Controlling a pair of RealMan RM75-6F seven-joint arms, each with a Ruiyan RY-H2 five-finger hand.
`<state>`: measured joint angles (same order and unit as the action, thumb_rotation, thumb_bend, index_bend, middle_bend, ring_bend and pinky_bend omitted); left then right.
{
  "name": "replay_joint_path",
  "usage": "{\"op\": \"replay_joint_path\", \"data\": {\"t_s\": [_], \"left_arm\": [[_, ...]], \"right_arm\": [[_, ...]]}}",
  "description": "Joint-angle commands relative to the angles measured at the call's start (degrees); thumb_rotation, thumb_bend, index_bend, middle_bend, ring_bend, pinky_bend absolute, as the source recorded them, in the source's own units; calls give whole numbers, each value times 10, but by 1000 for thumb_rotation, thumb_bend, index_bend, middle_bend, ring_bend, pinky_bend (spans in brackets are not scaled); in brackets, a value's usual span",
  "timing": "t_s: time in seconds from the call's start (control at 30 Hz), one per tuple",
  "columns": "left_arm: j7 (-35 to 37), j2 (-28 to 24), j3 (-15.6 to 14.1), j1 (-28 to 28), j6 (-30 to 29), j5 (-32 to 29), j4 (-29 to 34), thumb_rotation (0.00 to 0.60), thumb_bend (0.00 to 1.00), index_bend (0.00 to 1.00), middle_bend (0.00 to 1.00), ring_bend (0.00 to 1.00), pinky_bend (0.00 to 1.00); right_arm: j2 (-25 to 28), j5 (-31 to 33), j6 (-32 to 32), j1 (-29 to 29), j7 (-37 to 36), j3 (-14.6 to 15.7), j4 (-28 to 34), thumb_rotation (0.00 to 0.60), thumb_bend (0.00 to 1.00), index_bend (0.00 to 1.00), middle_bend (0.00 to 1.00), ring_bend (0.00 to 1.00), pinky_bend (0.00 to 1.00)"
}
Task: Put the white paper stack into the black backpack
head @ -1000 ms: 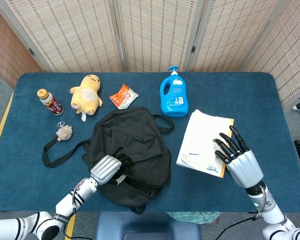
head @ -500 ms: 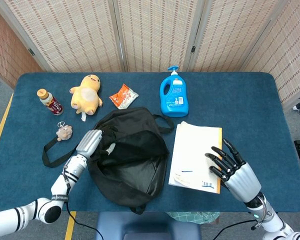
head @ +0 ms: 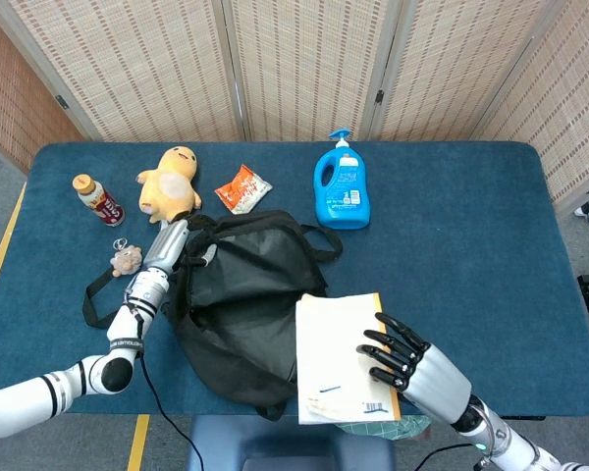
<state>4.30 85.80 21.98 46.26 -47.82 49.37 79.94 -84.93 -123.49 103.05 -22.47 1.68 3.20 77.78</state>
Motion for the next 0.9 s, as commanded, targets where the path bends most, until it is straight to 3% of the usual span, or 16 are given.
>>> {"op": "replay_joint_path", "data": {"t_s": [0.03,0.33,0.9], "left_arm": [[-13,3,6,13,14,-28,-17,600,601,613,320,198,0],[-21,-1,9,21,20,-61,-21,600,600,609,310,194,0],[-25,-7,4,23,18,-76,-20,600,600,606,299,186,0]], "right_arm": [[-29,3,-36,-17,-26,10,-14,600,434,701,417,281,149],[-104,42,-114,-60,-93,1,-78,600,434,702,417,283,171],[-276,101,-187,-157,-182,-33,-329,600,434,701,417,293,171]]}}
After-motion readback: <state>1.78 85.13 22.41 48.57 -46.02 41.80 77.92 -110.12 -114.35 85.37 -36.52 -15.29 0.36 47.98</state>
